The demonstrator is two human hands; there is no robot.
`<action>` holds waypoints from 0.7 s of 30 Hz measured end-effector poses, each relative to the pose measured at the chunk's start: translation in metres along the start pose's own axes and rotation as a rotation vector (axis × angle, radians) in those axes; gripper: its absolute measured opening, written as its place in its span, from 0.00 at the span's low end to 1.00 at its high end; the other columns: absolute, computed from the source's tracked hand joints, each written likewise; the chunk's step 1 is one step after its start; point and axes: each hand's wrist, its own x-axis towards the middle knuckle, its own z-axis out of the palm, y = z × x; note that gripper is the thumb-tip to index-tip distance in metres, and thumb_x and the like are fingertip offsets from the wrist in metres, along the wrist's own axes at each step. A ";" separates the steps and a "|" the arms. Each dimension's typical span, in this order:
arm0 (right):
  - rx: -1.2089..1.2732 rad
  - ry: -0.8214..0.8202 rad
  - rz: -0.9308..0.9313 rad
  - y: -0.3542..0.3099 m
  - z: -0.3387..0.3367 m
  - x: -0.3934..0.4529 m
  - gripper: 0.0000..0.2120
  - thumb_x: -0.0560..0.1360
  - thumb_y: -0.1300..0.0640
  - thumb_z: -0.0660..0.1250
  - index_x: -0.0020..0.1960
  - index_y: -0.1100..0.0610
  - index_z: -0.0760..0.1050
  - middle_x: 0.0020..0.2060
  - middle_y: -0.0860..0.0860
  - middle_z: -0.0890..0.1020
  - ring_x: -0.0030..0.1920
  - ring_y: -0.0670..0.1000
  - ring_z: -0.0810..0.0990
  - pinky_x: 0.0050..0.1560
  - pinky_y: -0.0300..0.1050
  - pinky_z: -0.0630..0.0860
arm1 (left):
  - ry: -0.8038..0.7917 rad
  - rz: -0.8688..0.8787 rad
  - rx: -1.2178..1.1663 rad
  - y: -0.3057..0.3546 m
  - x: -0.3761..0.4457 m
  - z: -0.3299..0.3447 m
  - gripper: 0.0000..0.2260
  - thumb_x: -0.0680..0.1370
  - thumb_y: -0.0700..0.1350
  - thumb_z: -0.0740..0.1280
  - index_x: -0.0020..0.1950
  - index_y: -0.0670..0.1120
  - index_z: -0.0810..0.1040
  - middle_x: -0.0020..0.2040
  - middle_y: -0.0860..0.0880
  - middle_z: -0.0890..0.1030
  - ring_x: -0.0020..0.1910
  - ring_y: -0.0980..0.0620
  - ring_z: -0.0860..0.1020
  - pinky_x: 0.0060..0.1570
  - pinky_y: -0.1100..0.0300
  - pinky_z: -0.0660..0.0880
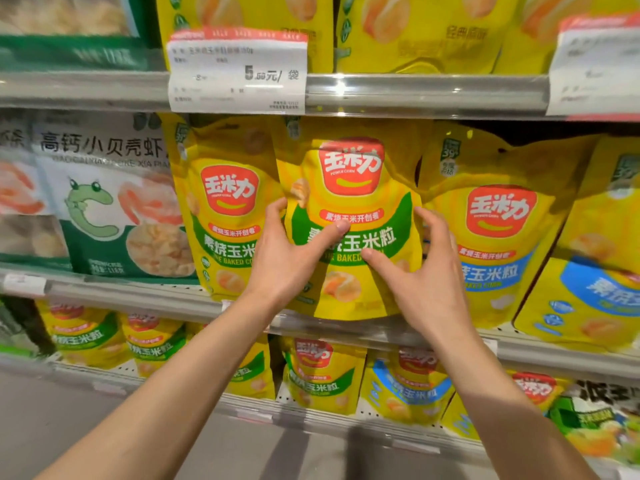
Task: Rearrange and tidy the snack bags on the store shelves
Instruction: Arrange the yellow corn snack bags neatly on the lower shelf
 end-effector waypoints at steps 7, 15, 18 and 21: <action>-0.058 0.016 -0.019 0.014 0.016 0.005 0.46 0.70 0.44 0.79 0.80 0.49 0.59 0.75 0.50 0.67 0.74 0.51 0.68 0.64 0.39 0.65 | 0.041 0.093 0.286 -0.016 -0.001 0.000 0.53 0.66 0.70 0.76 0.83 0.52 0.55 0.76 0.48 0.68 0.73 0.47 0.71 0.70 0.43 0.72; -0.119 0.088 -0.002 0.026 0.029 0.000 0.46 0.71 0.43 0.79 0.80 0.53 0.59 0.76 0.55 0.68 0.76 0.57 0.67 0.72 0.53 0.68 | 0.167 0.218 0.340 -0.030 0.003 0.015 0.49 0.68 0.66 0.77 0.81 0.50 0.58 0.71 0.45 0.71 0.69 0.46 0.74 0.64 0.44 0.77; -0.113 0.105 -0.010 0.028 0.030 0.000 0.46 0.71 0.43 0.78 0.81 0.54 0.59 0.75 0.55 0.68 0.76 0.56 0.67 0.71 0.53 0.69 | 0.181 0.237 0.360 -0.031 0.004 0.020 0.48 0.69 0.65 0.76 0.81 0.49 0.58 0.70 0.44 0.70 0.68 0.45 0.74 0.62 0.46 0.78; -0.120 0.099 -0.010 0.031 0.029 0.004 0.46 0.72 0.44 0.78 0.81 0.53 0.58 0.76 0.55 0.67 0.76 0.55 0.66 0.71 0.50 0.68 | 0.206 0.260 0.393 -0.031 0.005 0.024 0.48 0.70 0.65 0.76 0.81 0.48 0.58 0.68 0.44 0.70 0.67 0.44 0.73 0.61 0.46 0.78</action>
